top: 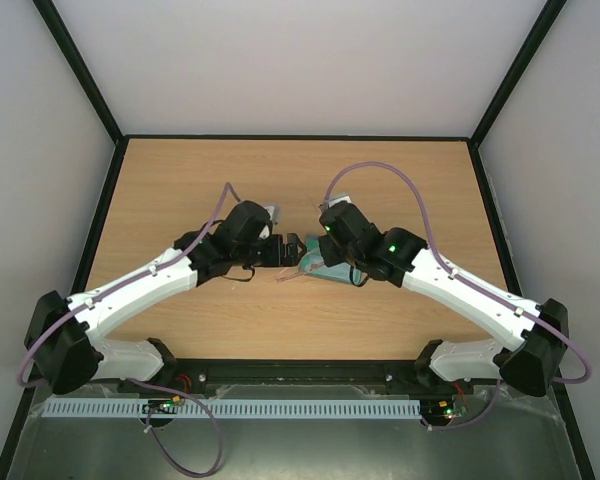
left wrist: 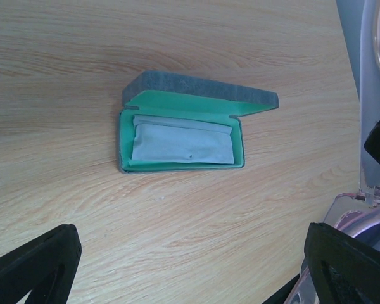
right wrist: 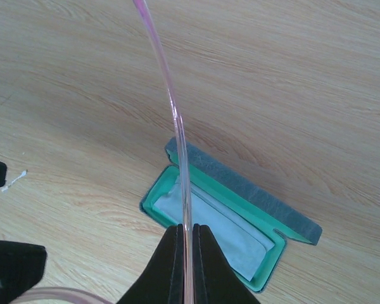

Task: Organize the sunglasses
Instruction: Fold the sunglasses.

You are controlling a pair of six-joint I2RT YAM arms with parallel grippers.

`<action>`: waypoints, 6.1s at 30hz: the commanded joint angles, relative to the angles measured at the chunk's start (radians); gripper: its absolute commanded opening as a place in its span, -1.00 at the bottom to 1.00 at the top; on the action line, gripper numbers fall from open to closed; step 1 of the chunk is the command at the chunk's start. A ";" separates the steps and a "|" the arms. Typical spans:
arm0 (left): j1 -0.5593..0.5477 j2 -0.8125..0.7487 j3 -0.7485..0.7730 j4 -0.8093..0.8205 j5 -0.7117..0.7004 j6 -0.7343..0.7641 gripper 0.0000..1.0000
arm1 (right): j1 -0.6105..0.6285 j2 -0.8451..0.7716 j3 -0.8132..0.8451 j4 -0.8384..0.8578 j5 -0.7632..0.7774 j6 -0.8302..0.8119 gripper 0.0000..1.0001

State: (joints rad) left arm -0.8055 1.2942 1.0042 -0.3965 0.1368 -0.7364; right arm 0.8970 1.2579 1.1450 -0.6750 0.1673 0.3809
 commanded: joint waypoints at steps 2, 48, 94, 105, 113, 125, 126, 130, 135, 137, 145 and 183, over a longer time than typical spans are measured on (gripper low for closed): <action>0.050 -0.108 -0.018 0.018 -0.042 -0.039 0.99 | 0.004 -0.031 0.020 -0.009 0.055 0.027 -0.97; -0.083 -0.454 -0.545 0.980 -0.305 -0.372 0.99 | -0.022 0.012 -0.060 0.255 -0.045 0.562 -0.97; -0.106 -0.406 -0.482 0.853 -0.398 -0.334 0.02 | -0.016 -0.058 -0.118 0.248 -0.079 0.541 -0.56; -0.076 -0.417 -0.401 0.691 -0.294 -0.265 0.01 | -0.015 -0.284 -0.139 0.076 -0.048 0.510 -0.47; 0.028 -0.394 -0.353 0.611 -0.012 -0.200 0.01 | -0.017 -0.276 -0.082 0.031 -0.081 0.432 -0.46; 0.078 -0.298 -0.297 0.559 0.222 -0.121 0.02 | -0.015 -0.153 -0.006 0.066 -0.167 0.368 -0.50; 0.078 -0.298 -0.300 0.558 0.225 -0.120 0.02 | -0.015 -0.146 -0.002 0.070 -0.170 0.364 -0.50; 0.080 -0.297 -0.296 0.556 0.232 -0.115 0.02 | -0.016 -0.083 0.008 0.054 -0.207 0.349 -0.51; 0.085 -0.296 -0.288 0.555 0.228 -0.111 0.03 | 0.026 -0.046 -0.008 0.062 -0.247 0.348 -0.56; 0.089 -0.293 -0.290 0.559 0.227 -0.110 0.03 | 0.053 -0.035 -0.008 0.068 -0.256 0.350 -0.56; 0.095 -0.280 -0.291 0.572 0.230 -0.113 0.02 | 0.126 -0.008 0.002 0.080 -0.270 0.358 -0.58; 0.208 -0.310 -0.283 0.484 0.204 -0.095 0.00 | 0.040 -0.243 -0.348 0.153 -0.276 0.454 -0.36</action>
State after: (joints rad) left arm -0.6010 0.9779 0.7021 0.0544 0.3042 -0.8310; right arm 0.9344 0.9432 0.7509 -0.6292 -0.1394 0.8528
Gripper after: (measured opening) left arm 0.504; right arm 0.316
